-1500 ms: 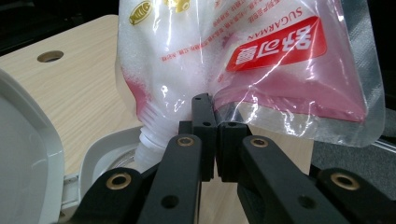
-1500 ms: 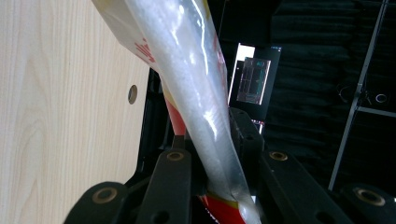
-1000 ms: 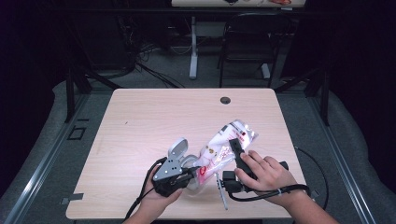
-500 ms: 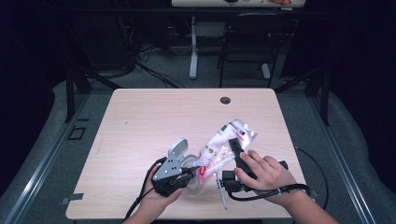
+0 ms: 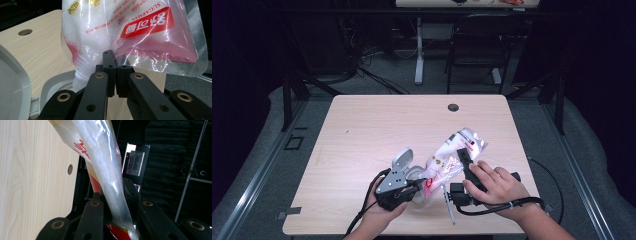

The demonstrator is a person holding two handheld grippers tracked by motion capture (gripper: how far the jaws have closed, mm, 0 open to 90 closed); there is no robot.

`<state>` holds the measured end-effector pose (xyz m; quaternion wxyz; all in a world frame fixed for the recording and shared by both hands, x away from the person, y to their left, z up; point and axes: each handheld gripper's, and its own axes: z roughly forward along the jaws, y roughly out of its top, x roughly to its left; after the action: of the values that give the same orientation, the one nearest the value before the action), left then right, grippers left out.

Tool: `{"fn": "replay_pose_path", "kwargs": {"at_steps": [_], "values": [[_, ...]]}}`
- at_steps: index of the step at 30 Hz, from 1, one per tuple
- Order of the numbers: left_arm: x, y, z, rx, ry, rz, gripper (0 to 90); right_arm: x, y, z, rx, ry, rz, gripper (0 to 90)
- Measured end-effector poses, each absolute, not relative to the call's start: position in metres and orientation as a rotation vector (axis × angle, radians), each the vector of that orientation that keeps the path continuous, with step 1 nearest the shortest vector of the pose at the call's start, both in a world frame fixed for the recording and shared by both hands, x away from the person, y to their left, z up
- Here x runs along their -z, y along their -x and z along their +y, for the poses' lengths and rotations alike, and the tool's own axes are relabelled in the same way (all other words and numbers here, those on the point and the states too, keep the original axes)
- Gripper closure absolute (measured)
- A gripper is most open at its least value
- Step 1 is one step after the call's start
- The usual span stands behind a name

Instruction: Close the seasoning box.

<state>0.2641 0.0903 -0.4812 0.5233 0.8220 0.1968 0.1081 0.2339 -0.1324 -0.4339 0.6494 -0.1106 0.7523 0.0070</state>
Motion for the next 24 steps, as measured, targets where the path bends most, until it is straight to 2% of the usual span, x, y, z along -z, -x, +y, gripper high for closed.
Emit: {"fn": "replay_pose_path", "kwargs": {"at_steps": [24], "values": [[0.4807, -0.2642, 0.0916, -0.26, -1.958, 0.471, 88.7, 0.4325, -0.2343, -0.1311, -0.022, 0.265, 1.701, 81.6]]}}
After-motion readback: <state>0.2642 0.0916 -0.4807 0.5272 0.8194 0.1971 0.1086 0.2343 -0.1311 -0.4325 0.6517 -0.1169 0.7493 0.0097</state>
